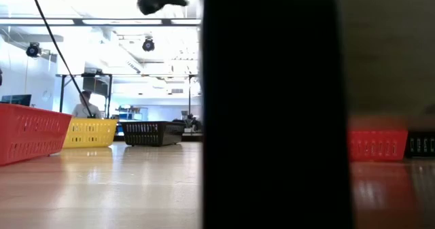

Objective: Stack baskets on shelf by color
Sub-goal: Put the top right black bin on the shelf, then stack the left yellow bin on top of the yellow bin on the shelf

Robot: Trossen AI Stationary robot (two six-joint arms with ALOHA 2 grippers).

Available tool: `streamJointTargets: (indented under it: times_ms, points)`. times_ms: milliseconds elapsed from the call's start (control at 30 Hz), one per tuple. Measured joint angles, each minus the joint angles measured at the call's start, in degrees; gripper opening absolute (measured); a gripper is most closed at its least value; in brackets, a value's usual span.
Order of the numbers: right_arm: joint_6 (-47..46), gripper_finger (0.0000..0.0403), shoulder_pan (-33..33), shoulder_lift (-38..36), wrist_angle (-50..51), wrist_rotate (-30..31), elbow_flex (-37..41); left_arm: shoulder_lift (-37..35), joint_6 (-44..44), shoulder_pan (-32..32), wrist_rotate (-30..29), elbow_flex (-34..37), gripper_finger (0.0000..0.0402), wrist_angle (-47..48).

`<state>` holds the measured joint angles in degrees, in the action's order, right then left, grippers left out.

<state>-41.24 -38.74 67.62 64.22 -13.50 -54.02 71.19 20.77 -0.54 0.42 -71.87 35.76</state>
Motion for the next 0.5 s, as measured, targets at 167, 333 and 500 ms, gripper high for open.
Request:
streamJointTargets:
  times_ms: [167, 333, 500]
  points:
    - [-2.81, 0.0009, 0.04, -1.84, 1.03, 0.03, -3.66, -2.73, 5.36, 0.09, -3.16, -3.74, 0.0196, 20.49]
    - [-7.21, 0.0009, 0.98, -3.79, 3.72, 9.13, -9.33, -5.24, 16.47, 4.81, -6.01, -2.73, 0.0196, 38.28]
    - [-8.83, 0.0009, 5.83, -5.17, 5.20, 26.63, -12.98, -5.04, 18.96, 17.63, -4.93, 2.05, 0.0196, 42.64]
